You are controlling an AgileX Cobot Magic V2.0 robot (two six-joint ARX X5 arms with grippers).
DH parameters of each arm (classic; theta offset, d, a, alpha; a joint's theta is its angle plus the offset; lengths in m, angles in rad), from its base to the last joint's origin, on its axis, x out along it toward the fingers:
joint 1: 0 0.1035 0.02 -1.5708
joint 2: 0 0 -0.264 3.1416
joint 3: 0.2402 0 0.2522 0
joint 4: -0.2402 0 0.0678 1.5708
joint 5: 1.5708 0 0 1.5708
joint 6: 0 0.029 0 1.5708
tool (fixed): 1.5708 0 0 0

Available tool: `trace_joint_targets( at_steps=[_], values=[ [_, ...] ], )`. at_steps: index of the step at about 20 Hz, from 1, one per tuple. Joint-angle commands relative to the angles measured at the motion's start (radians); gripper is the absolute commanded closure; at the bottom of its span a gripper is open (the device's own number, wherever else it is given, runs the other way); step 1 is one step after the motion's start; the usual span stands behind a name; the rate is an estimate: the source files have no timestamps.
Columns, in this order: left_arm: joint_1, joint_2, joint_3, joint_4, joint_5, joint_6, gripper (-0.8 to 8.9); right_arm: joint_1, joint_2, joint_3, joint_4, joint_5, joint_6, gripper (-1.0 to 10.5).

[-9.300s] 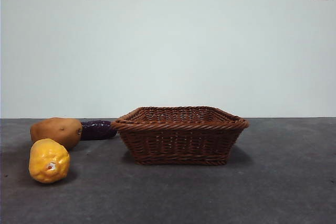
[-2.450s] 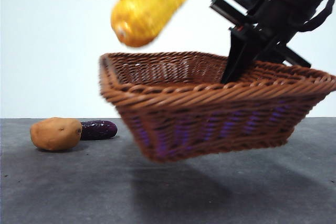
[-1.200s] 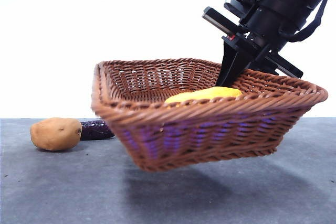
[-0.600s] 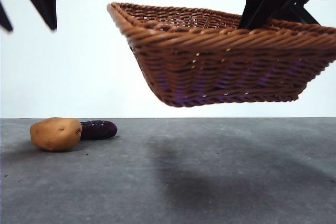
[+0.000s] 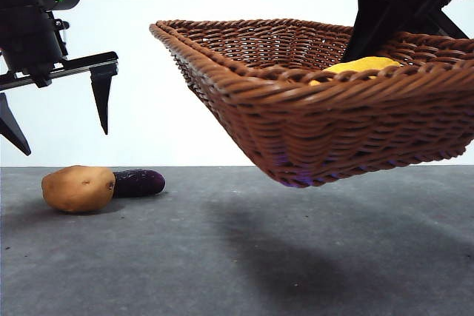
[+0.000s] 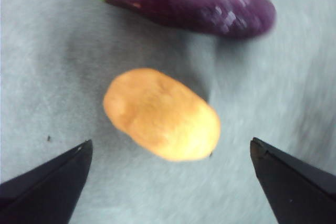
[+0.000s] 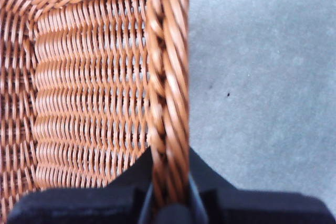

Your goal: Help me put the vegetables on the table into the basket

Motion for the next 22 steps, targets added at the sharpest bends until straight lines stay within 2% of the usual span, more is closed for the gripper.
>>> trace_joint_targets(
  at_steps=[1, 8, 20, 22],
  values=[
    [0.004, 0.019, -0.003, 0.015, 0.000, -0.121, 3.11, 0.001, -0.009, 0.012, 0.015, -0.008, -0.033, 9.6],
    [0.003, 0.050, -0.003, 0.054, -0.001, -0.298, 3.11, 0.001, -0.009, 0.012, 0.021, -0.012, -0.096, 9.6],
    [-0.010, 0.175, -0.003, 0.065, -0.005, -0.354, 3.11, 0.001, -0.009, 0.012, 0.016, -0.038, -0.134, 9.6],
    [-0.010, 0.177, -0.003, 0.071, -0.008, -0.354, 3.58, 0.001, -0.009, 0.012, 0.016, -0.037, -0.135, 9.6]
  ],
)
